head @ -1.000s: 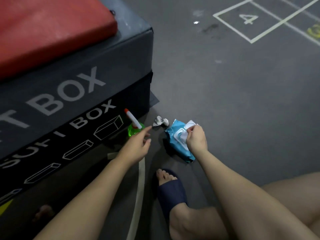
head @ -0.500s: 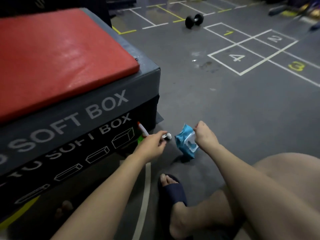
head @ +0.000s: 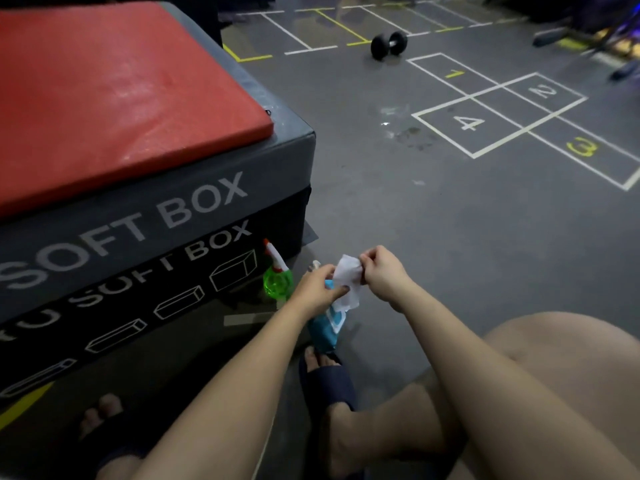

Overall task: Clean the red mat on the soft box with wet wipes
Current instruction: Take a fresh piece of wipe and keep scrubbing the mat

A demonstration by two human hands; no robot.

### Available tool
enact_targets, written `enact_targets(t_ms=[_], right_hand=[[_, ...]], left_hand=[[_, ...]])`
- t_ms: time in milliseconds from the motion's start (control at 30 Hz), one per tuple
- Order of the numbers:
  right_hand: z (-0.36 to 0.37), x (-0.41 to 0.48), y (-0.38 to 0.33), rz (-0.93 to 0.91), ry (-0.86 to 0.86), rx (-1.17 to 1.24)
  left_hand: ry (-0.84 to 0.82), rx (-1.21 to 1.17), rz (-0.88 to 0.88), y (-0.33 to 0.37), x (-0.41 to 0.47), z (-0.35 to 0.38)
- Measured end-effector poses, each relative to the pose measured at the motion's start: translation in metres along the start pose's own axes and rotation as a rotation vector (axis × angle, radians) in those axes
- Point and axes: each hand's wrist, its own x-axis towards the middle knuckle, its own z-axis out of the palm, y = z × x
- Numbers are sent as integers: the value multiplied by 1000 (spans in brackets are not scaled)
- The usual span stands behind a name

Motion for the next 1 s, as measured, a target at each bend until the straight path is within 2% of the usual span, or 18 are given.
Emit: enact_targets(t_ms=[167,267,433,500,600,733,867,1000], right_hand=[[3,19,14,141,115,387],[1,27,25,199,165,506],[9,32,38,293,213,672],[15,32,35,309,152,664],[27,28,26,312,-67,590],[33,16,-10,273,-334,563],[25,-8,-78,88,-480,633],[18,-45,-149,-122,-491,804]], left_hand=[[-57,-157,54,13,25,14],[-44,-298,17,12,44,21],[14,-271,13,8,48,6],[60,-231,5,-5,46,-11],[154,-230,-27,-13,35,-40],[86,-212,16,0,10,-78],[14,-165,45,39,-16,-131],[14,-11,146,94,-55,-204]])
